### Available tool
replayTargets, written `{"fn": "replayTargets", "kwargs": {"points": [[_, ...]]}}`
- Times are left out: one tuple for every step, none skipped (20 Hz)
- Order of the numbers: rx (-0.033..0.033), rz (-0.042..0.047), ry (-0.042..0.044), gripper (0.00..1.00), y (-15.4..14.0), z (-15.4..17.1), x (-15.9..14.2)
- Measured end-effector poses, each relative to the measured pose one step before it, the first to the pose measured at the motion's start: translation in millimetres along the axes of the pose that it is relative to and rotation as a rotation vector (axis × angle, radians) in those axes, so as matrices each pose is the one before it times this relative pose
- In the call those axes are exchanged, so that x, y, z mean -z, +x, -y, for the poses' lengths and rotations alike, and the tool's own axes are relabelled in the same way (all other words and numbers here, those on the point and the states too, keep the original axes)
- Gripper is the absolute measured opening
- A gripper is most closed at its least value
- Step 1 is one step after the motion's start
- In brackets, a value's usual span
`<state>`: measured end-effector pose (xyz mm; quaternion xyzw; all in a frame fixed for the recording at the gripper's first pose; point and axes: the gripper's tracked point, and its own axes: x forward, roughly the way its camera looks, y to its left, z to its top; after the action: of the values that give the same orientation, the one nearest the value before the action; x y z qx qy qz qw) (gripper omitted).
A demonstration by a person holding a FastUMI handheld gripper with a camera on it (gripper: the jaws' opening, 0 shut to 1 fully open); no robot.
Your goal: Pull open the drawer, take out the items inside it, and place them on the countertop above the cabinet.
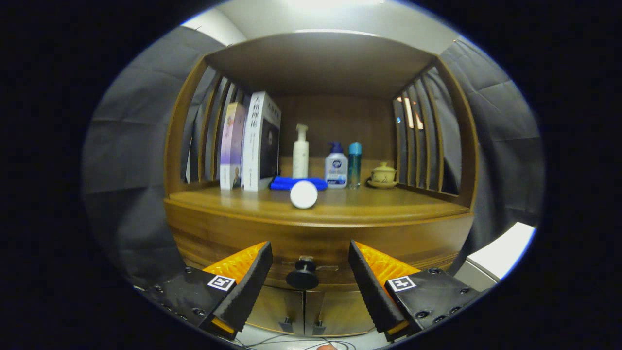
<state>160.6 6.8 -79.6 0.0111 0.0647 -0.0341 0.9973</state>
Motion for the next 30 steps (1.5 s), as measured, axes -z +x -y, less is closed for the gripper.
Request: {"fn": "replayTargets", "kwargs": {"points": [[-0.03683, 0.00369, 0.04138, 0.98, -10.25, -6.75, -11.74], [-0.01922, 0.00695, 0.01389, 0.98, -12.19, -1.58, -14.96], [-0.01742, 0.01432, -0.00761, 0.98, -9.21, -0.3, -12.92], [-0.01729, 0.01102, -0.01829, 0.98, -13.67, -0.17, -12.55], [-0.01463, 0.00646, -0.01463, 0.98, -11.42, 0.8, -8.26], [-0.01626, 0.01419, -0.01039, 0.98, -15.31, 0.4, -10.43], [-0.01103, 0.01852, -0.00338, 0.98, -12.88, 2.16, -9.91], [-0.00372, 0.02401, -0.00143, 0.98, -12.58, 3.18, -10.68], [0.00484, 0.01872, 0.00294, 0.98, -9.59, 4.97, -9.59], [0.00923, 0.01664, 0.01138, 0.98, -10.96, 5.53, -9.83], [0.00684, 0.02019, 0.01855, 0.98, -6.15, 3.31, -10.27], [-0.00762, 0.00262, 0.01821, 0.98, -4.79, -0.17, -8.6], [-0.00288, -0.01303, 0.03264, 0.98, -2.72, 0.18, -7.03], [-0.01884, 0.00206, 0.03759, 0.98, -2.28, -4.17, -11.59], [-0.01359, 0.00976, 0.02536, 0.98, -0.31, -3.19, -11.99], [0.00139, 0.01878, 0.00288, 0.98, -7.95, 1.59, -4.26], [0.0121, 0.019, -0.01373, 0.98, 0.02, 5.21, -7.85], [0.00576, 0.01119, -0.00948, 0.98, -2.35, 1.24, -2.16], [-0.002, 0.00272, -0.00031, 0.98, -0.31, -0.42, -1.21], [-0.0053, 0.00198, -0.0037, 0.98, -0.87, -1.33, 0.12], [0.00824, 0.00264, -0.01213, 0.98, 0.67, 3.15, -1.05], [0.00643, 0.00043, -0.0071, 0.98, -0.8, 2.52, 0.42], [0.00254, -0.0012, 0.00067, 0.98, -0.14, 0.67, 0.47], [0.00981, 0.00179, 0.00135, 0.98, 0.44, 2.19, 0.13], [0.00692, -0.00066, 0.00219, 0.98, 0.18, 2.01, 0.57], [0.00032, -0.00229, 0.00083, 0.98, 0.84, -0.47, 1.42], [0.00647, -0.0028, -0.00234, 0.98, 0.25, 1.23, 0.83], [0.00415, -0.00479, -0.0046, 0.98, -0.49, 0.36, 2.92], [0.00156, -0.0042, -0.0029, 0.98, 0.38, -0.75, 2.45], [0.00776, -0.00475, -0.00552, 0.97, 0.63, 0.01, 4.28]]}}
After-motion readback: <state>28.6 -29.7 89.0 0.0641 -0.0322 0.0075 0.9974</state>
